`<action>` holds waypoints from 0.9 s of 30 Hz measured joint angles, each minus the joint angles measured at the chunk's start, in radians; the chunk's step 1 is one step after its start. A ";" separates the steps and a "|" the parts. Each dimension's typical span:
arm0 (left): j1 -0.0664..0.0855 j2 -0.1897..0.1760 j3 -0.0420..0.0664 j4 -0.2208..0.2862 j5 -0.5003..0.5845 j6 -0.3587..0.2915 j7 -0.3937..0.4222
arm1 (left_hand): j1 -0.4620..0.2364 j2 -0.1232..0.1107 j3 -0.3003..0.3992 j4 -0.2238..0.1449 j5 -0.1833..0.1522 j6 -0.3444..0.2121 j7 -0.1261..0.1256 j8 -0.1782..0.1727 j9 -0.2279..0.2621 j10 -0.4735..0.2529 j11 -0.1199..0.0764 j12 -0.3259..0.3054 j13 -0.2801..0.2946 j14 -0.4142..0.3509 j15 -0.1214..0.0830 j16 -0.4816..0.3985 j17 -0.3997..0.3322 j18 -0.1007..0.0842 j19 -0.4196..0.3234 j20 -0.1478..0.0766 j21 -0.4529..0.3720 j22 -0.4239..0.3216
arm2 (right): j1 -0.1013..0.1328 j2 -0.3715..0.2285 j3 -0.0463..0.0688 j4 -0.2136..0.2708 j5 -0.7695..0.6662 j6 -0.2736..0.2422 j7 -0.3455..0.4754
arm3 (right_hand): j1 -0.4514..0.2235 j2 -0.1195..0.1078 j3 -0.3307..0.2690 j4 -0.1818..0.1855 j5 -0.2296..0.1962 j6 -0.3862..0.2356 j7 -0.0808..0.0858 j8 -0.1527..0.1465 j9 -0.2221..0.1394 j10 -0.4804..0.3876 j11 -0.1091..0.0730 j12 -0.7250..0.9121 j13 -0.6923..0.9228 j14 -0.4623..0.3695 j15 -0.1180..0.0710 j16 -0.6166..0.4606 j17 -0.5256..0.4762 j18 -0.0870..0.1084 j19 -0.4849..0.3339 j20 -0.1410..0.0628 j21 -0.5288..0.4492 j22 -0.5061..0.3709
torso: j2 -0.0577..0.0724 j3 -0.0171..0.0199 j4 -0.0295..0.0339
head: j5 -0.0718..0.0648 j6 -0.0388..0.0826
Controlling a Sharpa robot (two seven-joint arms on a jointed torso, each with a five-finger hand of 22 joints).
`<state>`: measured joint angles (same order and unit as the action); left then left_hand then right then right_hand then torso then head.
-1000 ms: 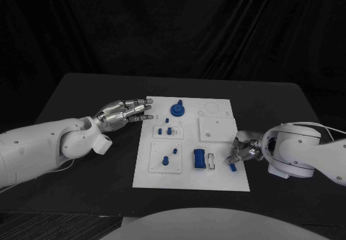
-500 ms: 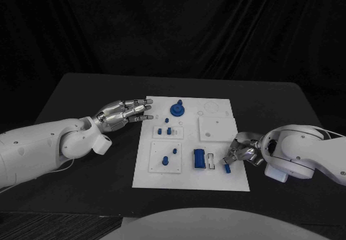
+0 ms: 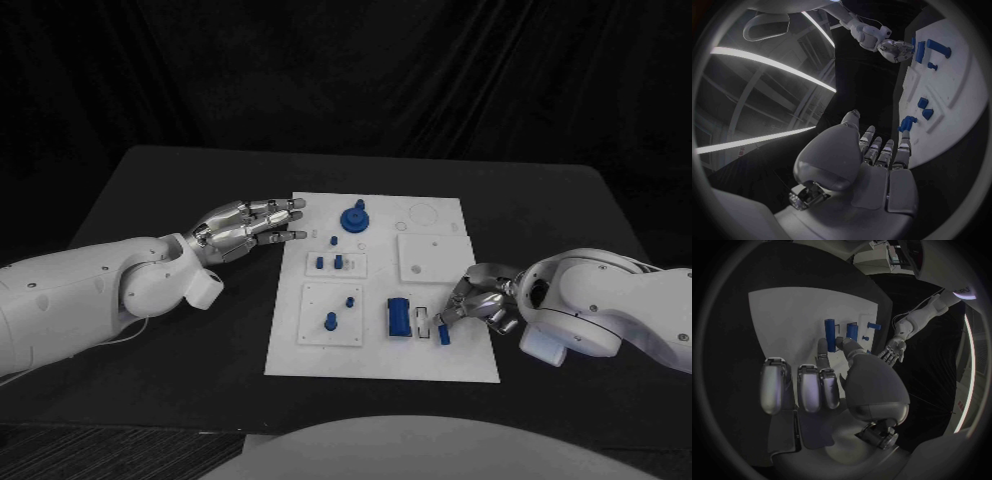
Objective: Assemble the parts on the task board
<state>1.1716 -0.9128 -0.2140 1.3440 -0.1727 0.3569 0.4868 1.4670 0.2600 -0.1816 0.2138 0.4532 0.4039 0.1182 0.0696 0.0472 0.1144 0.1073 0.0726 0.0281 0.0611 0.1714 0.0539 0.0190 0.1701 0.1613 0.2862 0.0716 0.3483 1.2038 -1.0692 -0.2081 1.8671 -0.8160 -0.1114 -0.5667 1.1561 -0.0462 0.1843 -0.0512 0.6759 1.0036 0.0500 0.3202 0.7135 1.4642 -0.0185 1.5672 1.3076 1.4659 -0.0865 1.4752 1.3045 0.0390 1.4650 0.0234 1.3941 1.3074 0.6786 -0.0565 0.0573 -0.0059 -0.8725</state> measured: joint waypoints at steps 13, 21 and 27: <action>0.000 0.004 0.000 -0.001 0.000 0.000 -0.002 | 0.000 0.000 0.000 0.000 0.000 0.000 0.000 0.000 0.000 0.000 0.000 0.000 0.000 0.000 0.000 0.000 0.000 0.000 0.000 0.000 0.000 0.000 | 0.018 0.013 0.000 -0.003 0.022 -0.022 0.012 | 0.000 0.000 0.004 0.001 0.000 -0.005 -0.001 -0.001 -0.002 0.000 0.000 0.000 0.000 0.000 0.000 0.000 0.000 0.000 0.000 0.000 0.000 0.000 | 0.000 -0.0002 -0.0002 | -0.004 0.000; 0.000 0.007 0.000 -0.002 0.000 0.000 -0.003 | 0.000 0.000 0.003 0.003 0.000 0.000 0.000 0.000 0.000 0.000 0.000 0.000 0.000 0.000 0.000 0.000 0.000 0.000 0.000 0.000 0.000 -0.001 | 0.019 0.032 0.000 -0.020 0.026 -0.024 0.011 | -0.026 0.014 0.047 -0.017 -0.027 -0.014 -0.004 -0.004 -0.012 0.004 -0.004 0.000 0.000 0.000 0.000 0.000 -0.002 0.000 0.000 0.000 0.000 0.000 | 0.000 -0.0004 -0.0002 | -0.004 0.000; 0.000 0.008 0.000 -0.003 0.000 0.001 -0.004 | 0.000 0.000 0.003 0.003 0.000 0.000 0.000 0.000 0.000 0.000 0.000 0.000 0.000 0.000 0.000 0.000 0.000 0.000 0.000 0.000 0.000 -0.001 | 0.019 0.050 0.000 -0.034 0.027 -0.022 0.009 | -0.040 0.019 0.062 -0.023 -0.054 -0.016 -0.002 -0.006 -0.017 0.004 -0.004 0.000 0.000 0.000 0.000 0.000 -0.004 0.000 0.000 0.000 0.000 0.001 | 0.000 -0.0007 -0.0002 | -0.004 0.000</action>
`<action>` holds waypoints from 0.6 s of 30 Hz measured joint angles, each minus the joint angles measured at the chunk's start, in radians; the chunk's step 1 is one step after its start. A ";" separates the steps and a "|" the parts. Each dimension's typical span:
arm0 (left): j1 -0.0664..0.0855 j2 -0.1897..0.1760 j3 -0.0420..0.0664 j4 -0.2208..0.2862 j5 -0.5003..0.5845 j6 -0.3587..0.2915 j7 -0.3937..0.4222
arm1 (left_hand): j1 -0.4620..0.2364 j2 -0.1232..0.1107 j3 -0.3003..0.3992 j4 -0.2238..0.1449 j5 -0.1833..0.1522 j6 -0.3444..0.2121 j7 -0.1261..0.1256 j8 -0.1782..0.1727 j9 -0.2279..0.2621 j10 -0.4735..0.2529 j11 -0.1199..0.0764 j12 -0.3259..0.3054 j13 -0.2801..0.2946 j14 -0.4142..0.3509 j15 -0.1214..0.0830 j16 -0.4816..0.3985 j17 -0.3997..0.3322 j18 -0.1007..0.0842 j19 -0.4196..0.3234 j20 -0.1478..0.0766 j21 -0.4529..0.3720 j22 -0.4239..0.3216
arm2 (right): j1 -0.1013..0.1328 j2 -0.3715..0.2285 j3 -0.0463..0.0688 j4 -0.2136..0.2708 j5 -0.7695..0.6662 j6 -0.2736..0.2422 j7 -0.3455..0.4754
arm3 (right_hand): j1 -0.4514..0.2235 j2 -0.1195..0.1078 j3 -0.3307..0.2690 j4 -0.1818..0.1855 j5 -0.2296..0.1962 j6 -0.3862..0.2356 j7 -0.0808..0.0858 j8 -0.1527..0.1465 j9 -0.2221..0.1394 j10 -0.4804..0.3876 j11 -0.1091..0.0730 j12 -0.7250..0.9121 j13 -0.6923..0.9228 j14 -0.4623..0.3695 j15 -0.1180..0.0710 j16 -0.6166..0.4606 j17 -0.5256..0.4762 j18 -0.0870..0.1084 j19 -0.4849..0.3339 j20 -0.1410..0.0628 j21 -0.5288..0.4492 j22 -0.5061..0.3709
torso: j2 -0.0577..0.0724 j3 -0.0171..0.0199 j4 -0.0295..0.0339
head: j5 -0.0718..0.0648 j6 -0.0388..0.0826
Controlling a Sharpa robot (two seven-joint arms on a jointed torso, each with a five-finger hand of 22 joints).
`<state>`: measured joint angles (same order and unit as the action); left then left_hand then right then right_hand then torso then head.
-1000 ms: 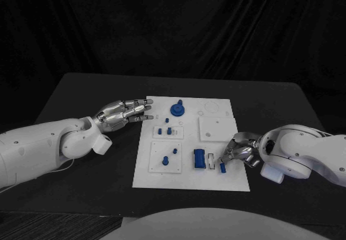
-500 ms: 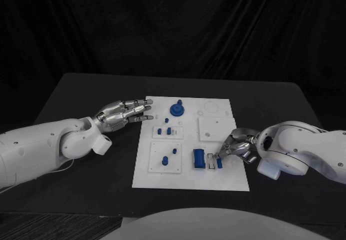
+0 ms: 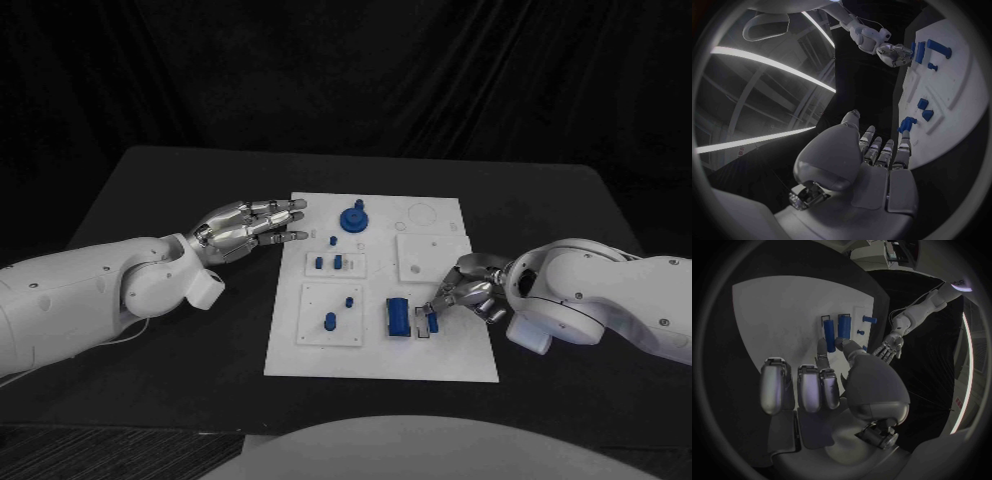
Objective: Assemble the parts on the task board
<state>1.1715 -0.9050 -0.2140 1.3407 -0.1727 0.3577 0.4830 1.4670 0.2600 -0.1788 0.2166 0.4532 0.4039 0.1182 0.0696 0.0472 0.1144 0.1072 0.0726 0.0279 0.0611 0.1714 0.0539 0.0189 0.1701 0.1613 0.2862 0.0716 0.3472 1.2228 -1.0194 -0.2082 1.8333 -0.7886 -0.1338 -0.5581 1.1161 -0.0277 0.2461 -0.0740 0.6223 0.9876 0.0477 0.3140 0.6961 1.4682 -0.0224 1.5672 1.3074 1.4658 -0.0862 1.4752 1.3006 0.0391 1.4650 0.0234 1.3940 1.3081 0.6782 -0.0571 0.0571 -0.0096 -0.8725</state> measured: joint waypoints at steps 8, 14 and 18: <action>0.000 0.001 0.000 -0.001 0.000 0.001 0.000 | 0.000 0.000 0.000 0.000 0.000 0.000 0.000 0.000 0.000 0.000 0.000 0.000 0.000 0.000 0.000 0.000 0.000 0.000 0.000 0.000 0.000 0.000 | 0.000 0.012 0.000 -0.012 0.001 0.000 -0.002 | -0.007 -0.004 0.026 -0.016 -0.012 -0.002 0.002 -0.004 -0.003 -0.004 -0.003 0.000 0.000 0.000 0.000 0.000 -0.004 0.000 0.000 0.000 0.000 0.000 | 0.000 0.0001 0.0009 | 0.000 0.000; 0.000 0.002 0.000 -0.003 0.000 0.002 0.000 | 0.000 0.000 0.000 0.000 0.000 -0.004 0.004 0.000 0.000 0.000 0.000 0.000 0.000 0.000 0.000 0.000 0.000 0.000 0.000 0.000 0.000 -0.002 | -0.001 0.020 0.000 -0.016 0.001 0.000 -0.005 | -0.018 -0.005 0.038 -0.027 -0.024 -0.004 0.003 -0.005 -0.007 -0.004 -0.003 0.000 0.000 0.000 0.000 0.000 -0.005 0.000 0.000 0.000 -0.004 0.000 | 0.000 0.0004 0.0005 | 0.003 0.000; 0.000 0.003 0.000 -0.004 0.000 0.003 0.000 | 0.000 0.000 0.000 0.000 0.000 -0.004 0.004 0.000 0.000 0.000 0.000 0.000 0.000 0.000 0.000 0.000 0.000 0.000 0.000 0.000 0.000 -0.002 | -0.001 0.025 0.000 -0.017 0.001 0.000 -0.006 | -0.022 -0.009 0.053 -0.037 -0.031 -0.009 0.002 -0.001 -0.009 -0.004 -0.003 0.000 0.000 0.000 0.000 0.000 -0.007 0.000 0.000 0.000 -0.004 0.000 | -0.001 0.0004 -0.0001 | 0.004 0.000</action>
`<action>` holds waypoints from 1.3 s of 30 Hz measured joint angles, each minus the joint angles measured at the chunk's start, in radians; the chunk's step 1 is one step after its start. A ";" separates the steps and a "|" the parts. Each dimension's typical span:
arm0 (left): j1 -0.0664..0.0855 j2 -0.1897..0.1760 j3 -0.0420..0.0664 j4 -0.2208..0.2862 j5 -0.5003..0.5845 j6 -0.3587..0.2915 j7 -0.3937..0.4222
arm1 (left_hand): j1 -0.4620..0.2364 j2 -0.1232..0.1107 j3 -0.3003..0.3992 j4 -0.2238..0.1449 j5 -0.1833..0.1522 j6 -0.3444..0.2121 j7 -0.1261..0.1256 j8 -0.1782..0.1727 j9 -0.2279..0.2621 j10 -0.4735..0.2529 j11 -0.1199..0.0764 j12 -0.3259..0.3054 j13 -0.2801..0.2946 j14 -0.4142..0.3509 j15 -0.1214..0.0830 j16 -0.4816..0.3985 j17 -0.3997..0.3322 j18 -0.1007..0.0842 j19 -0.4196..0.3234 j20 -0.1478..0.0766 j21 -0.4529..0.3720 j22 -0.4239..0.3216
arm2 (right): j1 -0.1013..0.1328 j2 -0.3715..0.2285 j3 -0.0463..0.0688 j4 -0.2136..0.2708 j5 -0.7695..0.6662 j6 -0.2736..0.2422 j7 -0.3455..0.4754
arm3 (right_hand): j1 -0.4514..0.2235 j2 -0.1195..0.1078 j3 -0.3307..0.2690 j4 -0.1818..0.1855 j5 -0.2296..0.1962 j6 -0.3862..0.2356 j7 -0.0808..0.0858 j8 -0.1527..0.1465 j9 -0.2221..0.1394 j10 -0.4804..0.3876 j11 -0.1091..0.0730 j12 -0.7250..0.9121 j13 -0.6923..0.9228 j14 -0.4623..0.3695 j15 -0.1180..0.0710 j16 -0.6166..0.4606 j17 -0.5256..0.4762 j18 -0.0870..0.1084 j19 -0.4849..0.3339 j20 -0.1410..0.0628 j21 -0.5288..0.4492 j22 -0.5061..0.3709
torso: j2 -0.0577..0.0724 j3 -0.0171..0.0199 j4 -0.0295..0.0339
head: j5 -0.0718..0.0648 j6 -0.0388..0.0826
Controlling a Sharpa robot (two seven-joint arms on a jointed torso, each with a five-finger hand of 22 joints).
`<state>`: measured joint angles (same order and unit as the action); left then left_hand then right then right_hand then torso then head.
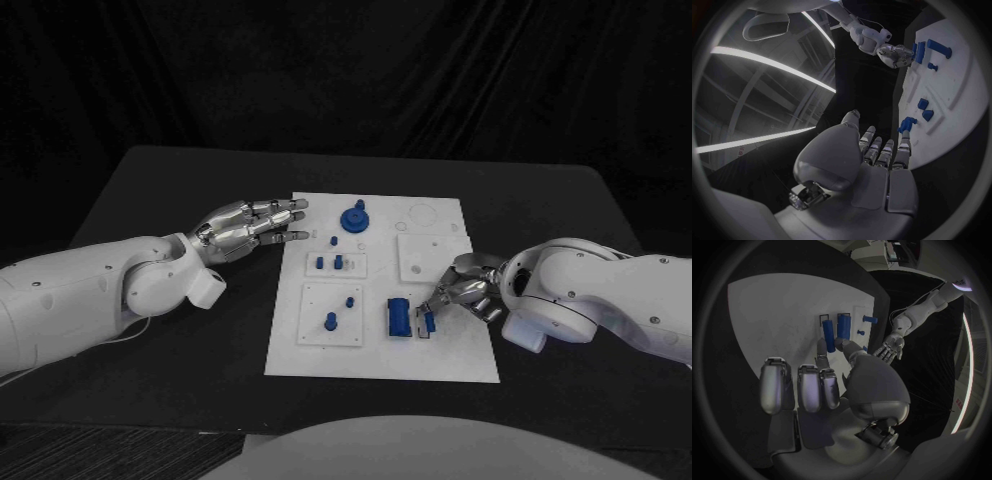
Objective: Assemble the parts on the task board
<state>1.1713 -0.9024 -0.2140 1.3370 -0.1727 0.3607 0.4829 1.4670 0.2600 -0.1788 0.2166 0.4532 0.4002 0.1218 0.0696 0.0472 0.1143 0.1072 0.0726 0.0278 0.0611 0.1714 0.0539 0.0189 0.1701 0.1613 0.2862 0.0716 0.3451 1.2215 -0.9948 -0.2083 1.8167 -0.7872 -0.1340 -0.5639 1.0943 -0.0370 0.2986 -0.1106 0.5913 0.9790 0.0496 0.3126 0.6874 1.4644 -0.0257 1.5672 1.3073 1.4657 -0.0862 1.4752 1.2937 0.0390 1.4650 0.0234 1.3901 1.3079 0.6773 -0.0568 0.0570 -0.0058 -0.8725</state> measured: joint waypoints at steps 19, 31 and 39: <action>-0.001 0.001 0.000 -0.001 0.000 0.004 -0.001 | 0.000 0.000 0.000 0.000 0.000 0.000 0.000 0.000 0.000 0.000 0.000 0.000 0.000 0.000 0.000 0.000 0.000 0.000 0.000 0.000 0.000 -0.001 | -0.009 0.007 0.000 -0.006 0.000 0.003 -0.010 | 0.001 0.000 0.007 -0.001 -0.030 0.002 -0.002 0.000 -0.004 0.000 0.000 0.000 0.001 0.000 0.000 -0.003 -0.011 0.000 0.000 0.000 -0.008 0.000 | 0.000 -0.0001 0.0000 | 0.003 0.000; -0.001 0.001 0.000 -0.001 0.000 0.005 -0.002 | 0.000 0.000 0.000 0.000 0.000 0.000 0.000 0.000 0.000 0.000 0.000 0.000 0.000 0.000 0.000 0.000 0.000 0.000 0.000 0.000 0.000 -0.001 | -0.014 0.011 0.000 -0.010 0.001 0.003 -0.016 | -0.011 0.012 0.019 0.003 -0.079 0.002 -0.001 -0.001 -0.012 0.000 0.000 0.000 0.001 0.000 0.000 -0.008 -0.015 0.000 0.000 0.000 -0.012 0.000 | 0.001 0.0001 -0.0005 | 0.006 0.000; -0.002 0.001 0.000 -0.001 0.000 0.006 -0.002 | -0.004 0.004 0.000 0.000 0.000 0.000 0.000 0.000 0.000 0.000 0.000 0.000 0.000 0.000 0.000 0.000 0.000 0.000 0.000 0.000 0.000 -0.001 | -0.016 0.016 0.000 -0.012 0.001 0.002 -0.018 | -0.015 0.016 0.013 0.023 -0.137 0.002 -0.001 0.006 -0.020 0.000 0.000 0.000 0.001 0.000 0.000 -0.008 -0.016 0.000 0.000 0.000 -0.012 0.000 | 0.001 0.0003 -0.0010 | 0.009 0.000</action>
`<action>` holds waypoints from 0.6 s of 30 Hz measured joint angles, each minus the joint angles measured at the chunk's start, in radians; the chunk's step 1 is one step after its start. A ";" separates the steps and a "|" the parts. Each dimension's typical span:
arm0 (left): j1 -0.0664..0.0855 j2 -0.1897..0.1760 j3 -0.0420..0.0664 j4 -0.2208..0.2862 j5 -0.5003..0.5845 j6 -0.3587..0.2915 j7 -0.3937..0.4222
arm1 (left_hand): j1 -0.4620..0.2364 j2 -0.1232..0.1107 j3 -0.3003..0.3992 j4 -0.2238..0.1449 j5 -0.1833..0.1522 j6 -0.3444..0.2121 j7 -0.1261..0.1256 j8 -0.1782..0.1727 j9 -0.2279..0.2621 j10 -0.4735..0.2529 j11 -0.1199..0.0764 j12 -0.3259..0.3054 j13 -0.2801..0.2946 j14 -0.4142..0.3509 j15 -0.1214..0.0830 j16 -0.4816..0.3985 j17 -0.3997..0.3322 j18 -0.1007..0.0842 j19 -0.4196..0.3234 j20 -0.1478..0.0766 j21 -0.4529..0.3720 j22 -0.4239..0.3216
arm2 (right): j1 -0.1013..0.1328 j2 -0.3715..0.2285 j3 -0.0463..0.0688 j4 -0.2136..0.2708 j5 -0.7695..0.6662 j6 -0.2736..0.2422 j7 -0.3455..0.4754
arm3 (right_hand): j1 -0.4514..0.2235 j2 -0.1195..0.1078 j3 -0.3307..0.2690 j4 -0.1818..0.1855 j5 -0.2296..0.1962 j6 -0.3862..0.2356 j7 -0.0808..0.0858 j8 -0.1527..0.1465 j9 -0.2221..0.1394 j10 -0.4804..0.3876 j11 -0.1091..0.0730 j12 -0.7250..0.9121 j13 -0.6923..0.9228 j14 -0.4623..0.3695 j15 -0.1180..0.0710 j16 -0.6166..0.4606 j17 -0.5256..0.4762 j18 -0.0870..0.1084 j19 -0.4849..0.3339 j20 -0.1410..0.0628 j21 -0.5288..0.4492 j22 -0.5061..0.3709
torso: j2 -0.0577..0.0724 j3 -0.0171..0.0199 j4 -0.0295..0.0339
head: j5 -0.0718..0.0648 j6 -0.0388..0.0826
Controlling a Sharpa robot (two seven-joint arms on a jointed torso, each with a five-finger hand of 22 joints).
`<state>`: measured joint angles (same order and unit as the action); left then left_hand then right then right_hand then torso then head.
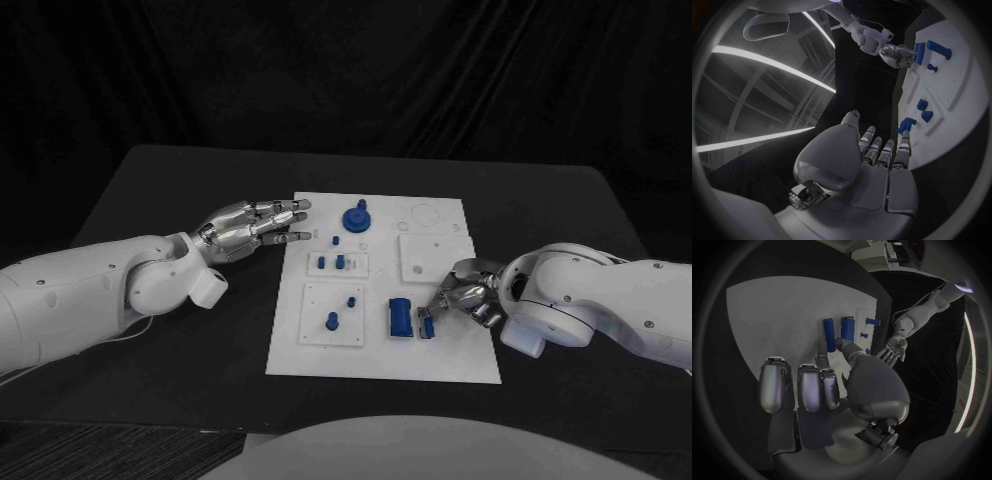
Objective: Assemble the parts on the task board
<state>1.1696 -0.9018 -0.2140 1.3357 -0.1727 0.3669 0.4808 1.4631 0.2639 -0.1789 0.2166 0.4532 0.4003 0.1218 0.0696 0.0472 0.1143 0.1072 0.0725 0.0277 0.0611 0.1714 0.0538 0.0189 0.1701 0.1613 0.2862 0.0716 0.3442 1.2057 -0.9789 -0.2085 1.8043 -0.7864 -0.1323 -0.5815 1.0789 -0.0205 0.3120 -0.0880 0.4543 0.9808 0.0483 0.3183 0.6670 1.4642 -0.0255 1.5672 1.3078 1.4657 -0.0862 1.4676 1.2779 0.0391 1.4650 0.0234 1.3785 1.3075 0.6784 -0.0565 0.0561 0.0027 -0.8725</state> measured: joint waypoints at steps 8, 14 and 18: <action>0.000 0.000 0.000 0.000 0.000 0.001 -0.001 | 0.000 0.000 0.000 0.000 0.000 0.000 0.000 0.000 0.000 0.000 0.000 0.000 0.000 0.000 0.000 0.000 0.000 0.000 0.000 0.000 0.000 0.000 | -0.001 0.002 0.000 -0.002 0.000 0.000 -0.003 | -0.006 0.005 -0.009 0.015 -0.029 0.000 0.000 0.003 -0.006 0.000 0.000 0.000 0.000 0.000 0.000 0.000 0.000 0.000 0.000 0.000 -0.004 0.000 | 0.000 0.0000 -0.0001 | 0.002 0.000; 0.000 0.000 0.000 0.000 0.000 0.002 -0.003 | 0.000 0.000 0.000 0.000 0.000 0.000 0.000 0.000 0.000 0.000 0.000 0.000 0.000 0.000 0.000 0.000 0.000 0.000 0.000 0.000 0.000 0.000 | -0.001 0.002 0.000 -0.003 0.000 0.000 -0.006 | -0.023 0.001 -0.028 0.033 -0.071 0.000 0.000 0.007 -0.013 0.000 0.000 0.000 0.000 0.000 0.000 0.000 -0.002 0.000 0.000 0.000 -0.004 0.000 | 0.000 0.0000 0.0004 | 0.000 0.000; 0.000 0.000 0.000 0.000 0.000 0.003 -0.003 | 0.000 0.000 0.000 0.000 0.000 0.000 0.000 0.000 0.000 0.000 0.000 0.000 0.000 0.000 0.000 0.000 0.000 0.000 0.000 0.000 0.000 0.000 | -0.001 0.002 0.000 -0.004 0.000 0.000 -0.007 | -0.026 -0.002 -0.036 0.042 -0.101 0.000 0.000 0.008 -0.017 0.000 0.000 0.000 0.000 0.000 0.000 0.000 -0.002 0.000 0.000 0.000 -0.004 0.000 | 0.000 -0.0001 0.0009 | -0.001 0.000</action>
<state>1.1692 -0.9022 -0.2140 1.3360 -0.1727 0.3697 0.4773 1.4631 0.2639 -0.1788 0.2166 0.4532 0.4002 0.1218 0.0696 0.0472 0.1143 0.1072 0.0725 0.0276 0.0611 0.1714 0.0539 0.0189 0.1701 0.1613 0.2862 0.0716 0.3443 1.2047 -0.9769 -0.2087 1.8007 -0.7865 -0.1323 -0.5884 1.0533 -0.0227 0.2758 -0.0457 0.3531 0.9812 0.0479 0.3262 0.6502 1.4643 -0.0256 1.5672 1.3076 1.4657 -0.0863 1.4676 1.2762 0.0390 1.4650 0.0234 1.3748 1.3074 0.6788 -0.0566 0.0569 0.0014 -0.8725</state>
